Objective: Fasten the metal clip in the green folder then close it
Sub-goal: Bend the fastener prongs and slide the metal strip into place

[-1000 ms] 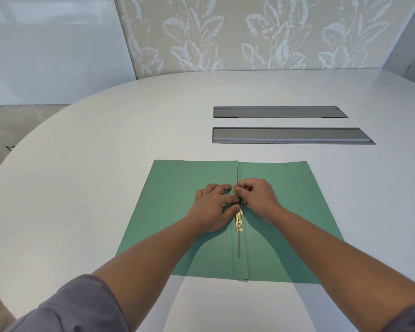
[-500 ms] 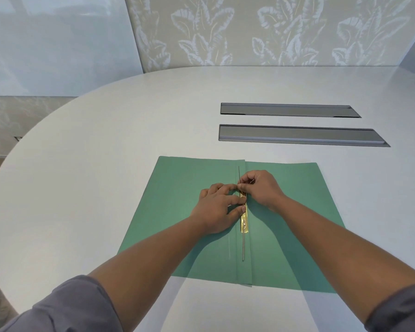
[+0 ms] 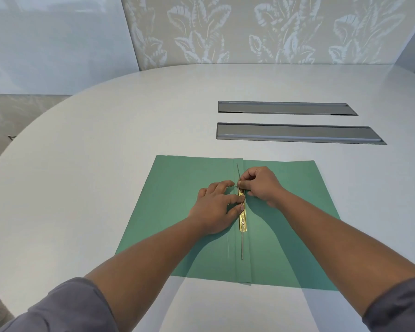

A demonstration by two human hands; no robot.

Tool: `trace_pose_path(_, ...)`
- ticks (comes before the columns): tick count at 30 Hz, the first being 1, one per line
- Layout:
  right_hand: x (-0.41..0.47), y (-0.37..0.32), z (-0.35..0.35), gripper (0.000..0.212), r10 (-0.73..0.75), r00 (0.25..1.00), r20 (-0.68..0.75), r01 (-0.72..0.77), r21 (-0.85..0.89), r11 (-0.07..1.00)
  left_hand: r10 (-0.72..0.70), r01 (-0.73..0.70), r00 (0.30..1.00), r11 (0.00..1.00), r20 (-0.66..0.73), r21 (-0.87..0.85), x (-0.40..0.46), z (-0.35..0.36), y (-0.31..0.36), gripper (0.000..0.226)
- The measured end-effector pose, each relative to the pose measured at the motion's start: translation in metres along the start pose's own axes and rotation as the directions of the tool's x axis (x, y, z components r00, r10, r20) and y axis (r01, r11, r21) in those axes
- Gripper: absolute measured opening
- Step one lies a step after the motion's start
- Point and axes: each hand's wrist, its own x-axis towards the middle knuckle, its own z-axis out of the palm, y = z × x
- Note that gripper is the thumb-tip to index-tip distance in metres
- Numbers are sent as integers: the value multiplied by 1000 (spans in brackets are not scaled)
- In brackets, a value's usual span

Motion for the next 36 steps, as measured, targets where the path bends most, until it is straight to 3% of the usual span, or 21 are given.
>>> trace_pose_path(12, 2, 2, -3, 6, 62, 998, 16, -63, 72, 995, 14, -13, 1000, 999, -10, 44, 1, 4, 0, 49)
trace_pose_path(20, 12, 2, 1, 6, 132, 990, -52, -126, 95, 987, 7, -7, 1000, 999, 9, 40, 3, 4, -1, 49)
trace_pose_path(28, 18, -1, 6, 10, 21, 998, -61, -24, -50, 998, 8, -8, 1000, 1000, 21, 21, 3, 1, 0, 49)
trace_pose_path(36, 16, -1, 1, 7, -8, 1000, -1, 8, -34, 999, 16, -16, 1000, 1000, 11, 21, 3, 2, 0, 48)
